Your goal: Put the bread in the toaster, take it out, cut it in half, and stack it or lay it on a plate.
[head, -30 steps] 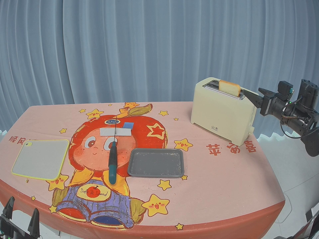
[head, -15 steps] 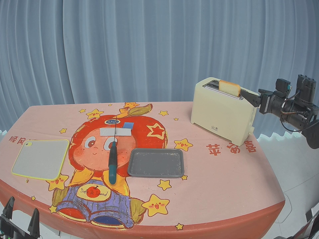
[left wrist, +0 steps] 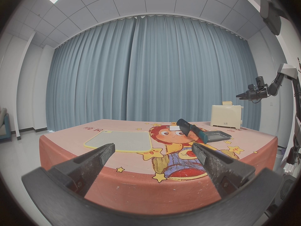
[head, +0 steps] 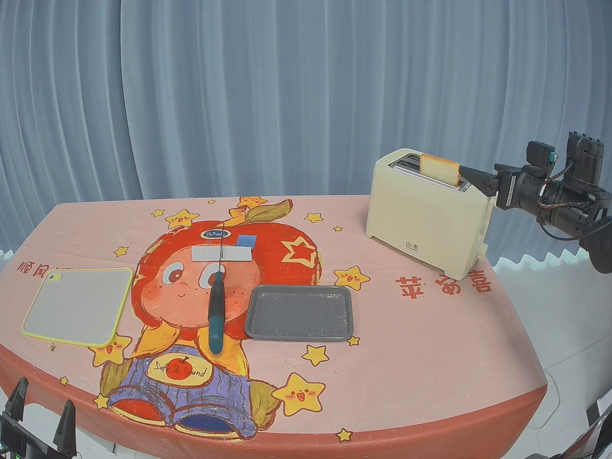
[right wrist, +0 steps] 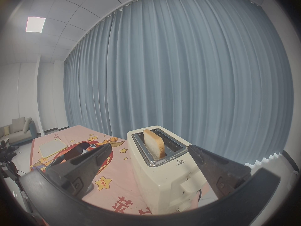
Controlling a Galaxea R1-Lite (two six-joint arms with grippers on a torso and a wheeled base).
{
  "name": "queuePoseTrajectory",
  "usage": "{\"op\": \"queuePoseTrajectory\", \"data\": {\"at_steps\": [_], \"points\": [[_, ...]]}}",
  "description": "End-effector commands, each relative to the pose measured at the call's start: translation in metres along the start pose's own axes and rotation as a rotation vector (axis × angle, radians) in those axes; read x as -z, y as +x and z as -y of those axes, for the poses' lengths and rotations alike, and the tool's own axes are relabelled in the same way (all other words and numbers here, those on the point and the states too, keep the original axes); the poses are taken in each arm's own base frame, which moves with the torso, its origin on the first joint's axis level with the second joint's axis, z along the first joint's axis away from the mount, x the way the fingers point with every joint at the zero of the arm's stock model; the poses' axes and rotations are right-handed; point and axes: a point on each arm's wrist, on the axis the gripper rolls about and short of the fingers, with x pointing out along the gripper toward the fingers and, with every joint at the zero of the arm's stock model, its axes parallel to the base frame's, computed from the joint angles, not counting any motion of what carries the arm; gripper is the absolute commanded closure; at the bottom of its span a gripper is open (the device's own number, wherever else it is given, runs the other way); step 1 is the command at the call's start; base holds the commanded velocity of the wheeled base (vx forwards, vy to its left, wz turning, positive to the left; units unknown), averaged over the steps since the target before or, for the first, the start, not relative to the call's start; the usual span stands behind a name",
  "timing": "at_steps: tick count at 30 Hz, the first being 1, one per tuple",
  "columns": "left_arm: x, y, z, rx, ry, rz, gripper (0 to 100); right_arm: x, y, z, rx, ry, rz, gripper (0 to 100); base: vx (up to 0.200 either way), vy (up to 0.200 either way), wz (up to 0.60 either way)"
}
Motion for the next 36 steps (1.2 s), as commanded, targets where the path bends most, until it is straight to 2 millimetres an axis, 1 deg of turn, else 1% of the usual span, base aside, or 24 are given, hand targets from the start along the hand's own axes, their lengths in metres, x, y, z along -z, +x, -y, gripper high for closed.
{"op": "queuePoseTrajectory", "data": {"at_steps": [1,11,16,19,23,28,30,34,36], "points": [[0.005,0.001,0.000,-0.002,0.000,-0.016,0,-0.003,-0.001,-0.001,-0.001,-0.001,0.005,0,0.000,0.000,0.00],[0.005,0.001,0.000,0.000,0.002,-0.016,0,-0.002,0.004,0.000,-0.002,-0.019,0.000,0,0.000,0.000,0.00],[0.005,0.001,0.000,0.000,0.002,-0.015,0,0.006,0.011,0.001,-0.006,-0.062,-0.027,0,0.000,0.000,0.00],[0.005,0.001,0.000,0.000,0.002,-0.015,0,0.010,0.019,0.002,-0.007,-0.072,-0.040,0,0.000,0.000,0.00],[0.005,0.001,0.000,0.000,0.002,-0.016,0,0.008,0.039,0.006,-0.004,-0.077,-0.027,0,0.000,0.000,0.00],[0.005,0.001,0.000,0.000,0.002,-0.016,0,0.008,0.053,0.011,0.007,-0.077,-0.022,0,0.000,0.000,0.00],[0.005,0.001,0.000,0.000,0.002,-0.015,0,0.010,0.063,0.014,0.010,-0.077,-0.021,0,0.000,0.000,0.00],[0.005,0.001,0.000,0.000,0.002,-0.015,0,0.013,0.072,0.016,0.008,-0.078,-0.025,0,0.000,0.000,0.00],[0.005,0.001,0.000,0.000,0.002,-0.015,0,0.014,0.074,0.016,0.008,-0.078,-0.025,0,0.000,0.000,0.00]]}}
